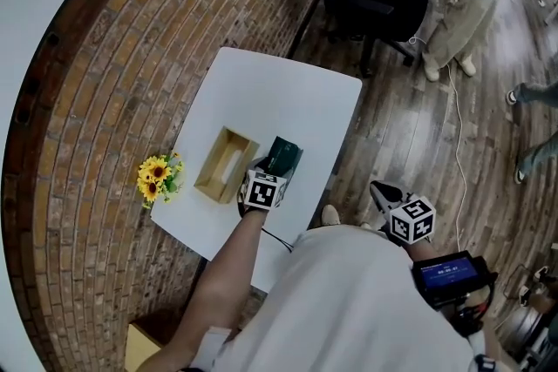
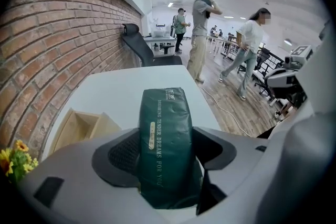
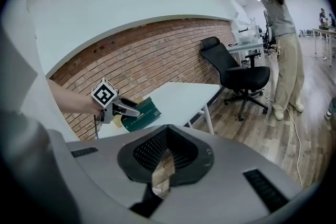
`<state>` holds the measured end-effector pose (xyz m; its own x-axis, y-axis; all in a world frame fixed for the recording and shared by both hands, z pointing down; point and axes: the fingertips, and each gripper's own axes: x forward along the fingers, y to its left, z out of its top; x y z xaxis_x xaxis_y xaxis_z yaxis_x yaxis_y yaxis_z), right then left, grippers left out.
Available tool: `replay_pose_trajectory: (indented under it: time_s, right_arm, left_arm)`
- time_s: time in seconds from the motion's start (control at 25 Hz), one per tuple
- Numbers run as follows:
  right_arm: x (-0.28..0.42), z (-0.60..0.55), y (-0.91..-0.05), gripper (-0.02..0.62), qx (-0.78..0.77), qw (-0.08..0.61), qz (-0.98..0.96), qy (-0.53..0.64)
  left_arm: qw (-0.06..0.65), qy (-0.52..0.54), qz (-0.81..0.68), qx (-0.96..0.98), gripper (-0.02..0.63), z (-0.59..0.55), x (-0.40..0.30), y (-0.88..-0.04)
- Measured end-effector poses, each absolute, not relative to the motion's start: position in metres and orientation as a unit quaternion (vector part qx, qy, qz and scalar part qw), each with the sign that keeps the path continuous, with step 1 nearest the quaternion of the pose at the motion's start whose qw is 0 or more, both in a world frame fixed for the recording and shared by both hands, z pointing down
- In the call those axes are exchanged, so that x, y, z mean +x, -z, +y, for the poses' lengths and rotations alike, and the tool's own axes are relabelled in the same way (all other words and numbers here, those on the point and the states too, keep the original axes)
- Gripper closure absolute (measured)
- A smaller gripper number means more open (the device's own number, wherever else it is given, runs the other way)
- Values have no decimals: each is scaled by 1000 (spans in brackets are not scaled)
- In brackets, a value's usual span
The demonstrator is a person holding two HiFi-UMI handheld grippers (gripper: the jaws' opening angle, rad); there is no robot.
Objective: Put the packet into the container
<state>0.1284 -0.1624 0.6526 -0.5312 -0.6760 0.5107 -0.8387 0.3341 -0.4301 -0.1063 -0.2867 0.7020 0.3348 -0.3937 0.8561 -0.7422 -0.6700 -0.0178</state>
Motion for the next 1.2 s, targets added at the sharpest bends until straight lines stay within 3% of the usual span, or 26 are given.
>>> replay_pose_trajectory:
  time_s: [0.48, 1.2]
  right_arm:
    - [102, -170, -653, 589, 413, 141, -837, -329]
    - [27, -189, -639, 589, 304, 158, -888, -305]
  left_arm:
    - [224, -373, -398, 808, 276, -255, -118, -664]
    - [231, -315, -516, 762, 276, -198, -202, -613]
